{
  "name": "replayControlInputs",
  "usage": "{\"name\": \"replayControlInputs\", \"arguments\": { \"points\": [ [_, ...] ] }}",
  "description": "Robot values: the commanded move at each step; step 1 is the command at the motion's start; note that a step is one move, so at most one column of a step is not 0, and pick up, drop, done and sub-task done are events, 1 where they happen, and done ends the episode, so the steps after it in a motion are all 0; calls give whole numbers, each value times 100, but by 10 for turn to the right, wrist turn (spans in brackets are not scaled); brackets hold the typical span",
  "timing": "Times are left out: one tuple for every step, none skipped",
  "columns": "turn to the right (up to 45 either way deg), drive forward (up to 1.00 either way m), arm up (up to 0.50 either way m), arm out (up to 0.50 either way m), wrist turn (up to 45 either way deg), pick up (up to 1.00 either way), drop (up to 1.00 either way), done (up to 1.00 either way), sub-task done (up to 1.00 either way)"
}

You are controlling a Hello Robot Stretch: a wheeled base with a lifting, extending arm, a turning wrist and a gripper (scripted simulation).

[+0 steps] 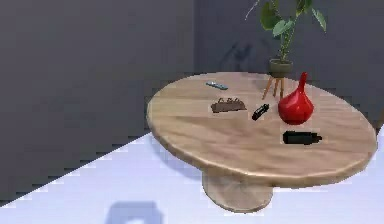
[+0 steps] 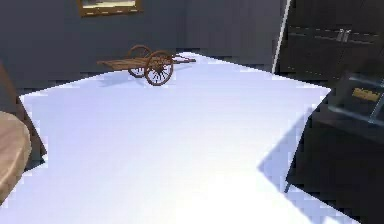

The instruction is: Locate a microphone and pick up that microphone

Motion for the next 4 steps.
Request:
{"name": "replayControlInputs", "arguments": {
  "points": [
    [-450, 0, 0, 0, 0, 0, 0, 0, 0],
    [-90, 0, 0, 0, 0, 0, 0, 0, 0],
    [450, 0, 0, 0, 0, 0, 0, 0, 0],
    [450, 0, 0, 0, 0, 0, 0, 0, 0]
  ]
}}
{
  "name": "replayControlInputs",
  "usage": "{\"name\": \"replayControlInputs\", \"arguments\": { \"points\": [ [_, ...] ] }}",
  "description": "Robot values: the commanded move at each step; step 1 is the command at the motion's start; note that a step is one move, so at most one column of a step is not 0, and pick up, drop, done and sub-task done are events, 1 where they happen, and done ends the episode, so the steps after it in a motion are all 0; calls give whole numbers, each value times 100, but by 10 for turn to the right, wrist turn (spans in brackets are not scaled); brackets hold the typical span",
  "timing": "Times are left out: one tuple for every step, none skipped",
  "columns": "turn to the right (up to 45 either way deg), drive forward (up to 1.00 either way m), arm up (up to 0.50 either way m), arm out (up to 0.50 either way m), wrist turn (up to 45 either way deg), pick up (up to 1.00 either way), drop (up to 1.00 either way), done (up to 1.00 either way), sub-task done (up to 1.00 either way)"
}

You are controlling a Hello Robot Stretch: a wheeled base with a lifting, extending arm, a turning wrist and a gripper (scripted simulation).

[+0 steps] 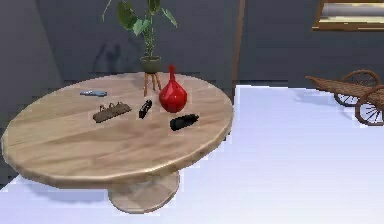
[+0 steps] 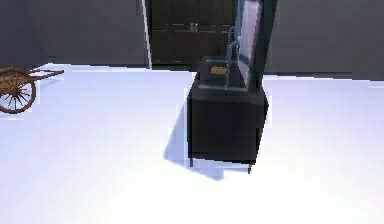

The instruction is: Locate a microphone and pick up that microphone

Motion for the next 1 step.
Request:
{"name": "replayControlInputs", "arguments": {
  "points": [
    [0, 45, 0, 0, 0, 0, 0, 0, 0]
  ]
}}
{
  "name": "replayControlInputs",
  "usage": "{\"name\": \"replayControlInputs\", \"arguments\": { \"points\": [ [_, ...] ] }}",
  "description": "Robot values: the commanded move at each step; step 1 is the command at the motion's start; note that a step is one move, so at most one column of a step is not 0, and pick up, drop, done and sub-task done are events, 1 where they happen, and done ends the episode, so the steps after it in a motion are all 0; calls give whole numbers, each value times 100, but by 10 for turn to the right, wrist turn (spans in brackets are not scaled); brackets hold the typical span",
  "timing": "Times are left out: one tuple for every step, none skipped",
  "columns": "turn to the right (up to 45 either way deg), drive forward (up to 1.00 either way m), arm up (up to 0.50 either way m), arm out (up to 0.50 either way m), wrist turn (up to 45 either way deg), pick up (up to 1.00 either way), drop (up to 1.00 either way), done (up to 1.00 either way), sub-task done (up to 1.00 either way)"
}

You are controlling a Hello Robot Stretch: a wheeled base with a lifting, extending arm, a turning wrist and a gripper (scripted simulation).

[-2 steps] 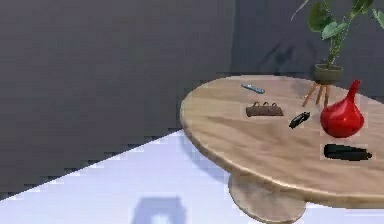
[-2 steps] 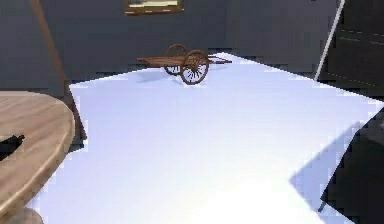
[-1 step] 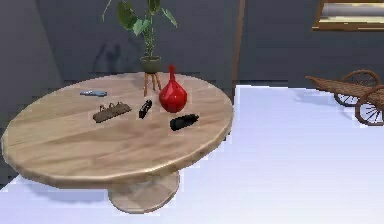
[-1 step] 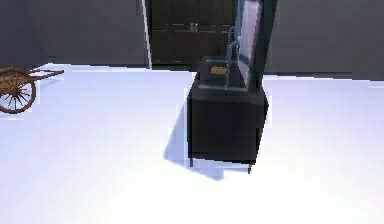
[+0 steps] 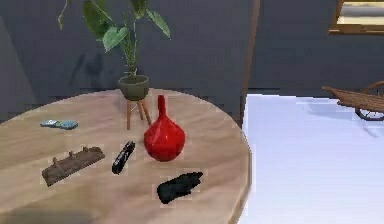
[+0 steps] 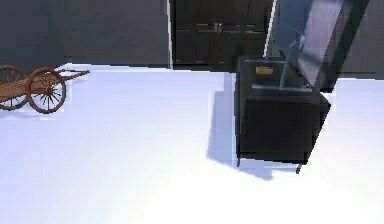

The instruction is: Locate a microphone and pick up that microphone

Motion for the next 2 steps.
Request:
{"name": "replayControlInputs", "arguments": {
  "points": [
    [-450, 0, 0, 0, 0, 0, 0, 0, 0],
    [-420, 0, 0, 0, 0, 0, 0, 0, 0]
  ]
}}
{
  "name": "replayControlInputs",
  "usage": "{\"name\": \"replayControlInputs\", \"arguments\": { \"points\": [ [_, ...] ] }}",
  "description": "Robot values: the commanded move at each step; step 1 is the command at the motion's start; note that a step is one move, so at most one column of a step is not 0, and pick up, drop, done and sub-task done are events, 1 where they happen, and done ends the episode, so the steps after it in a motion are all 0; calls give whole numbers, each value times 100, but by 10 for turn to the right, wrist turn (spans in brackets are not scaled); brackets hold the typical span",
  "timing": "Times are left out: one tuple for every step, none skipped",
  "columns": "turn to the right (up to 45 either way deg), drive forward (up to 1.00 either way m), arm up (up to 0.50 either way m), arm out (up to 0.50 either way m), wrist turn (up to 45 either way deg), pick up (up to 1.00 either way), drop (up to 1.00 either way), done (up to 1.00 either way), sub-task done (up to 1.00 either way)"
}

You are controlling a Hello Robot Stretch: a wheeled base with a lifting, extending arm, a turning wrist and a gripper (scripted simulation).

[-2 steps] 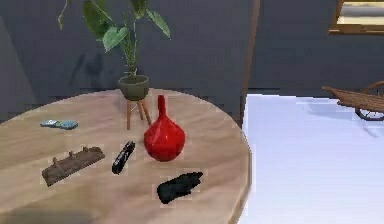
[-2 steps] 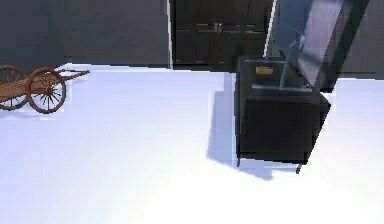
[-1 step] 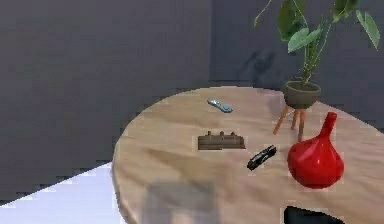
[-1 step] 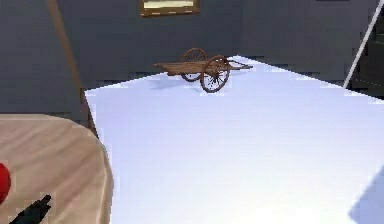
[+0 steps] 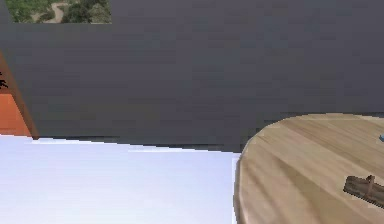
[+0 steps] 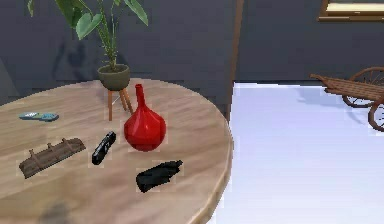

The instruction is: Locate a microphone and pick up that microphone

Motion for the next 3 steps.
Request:
{"name": "replayControlInputs", "arguments": {
  "points": [
    [0, 0, 50, 0, 0, 0, 0, 0, 0],
    [0, 0, 38, 0, 0, 0, 0, 0, 0],
    [0, 0, 0, 20, 0, 0, 0, 0, 0]
  ]
}}
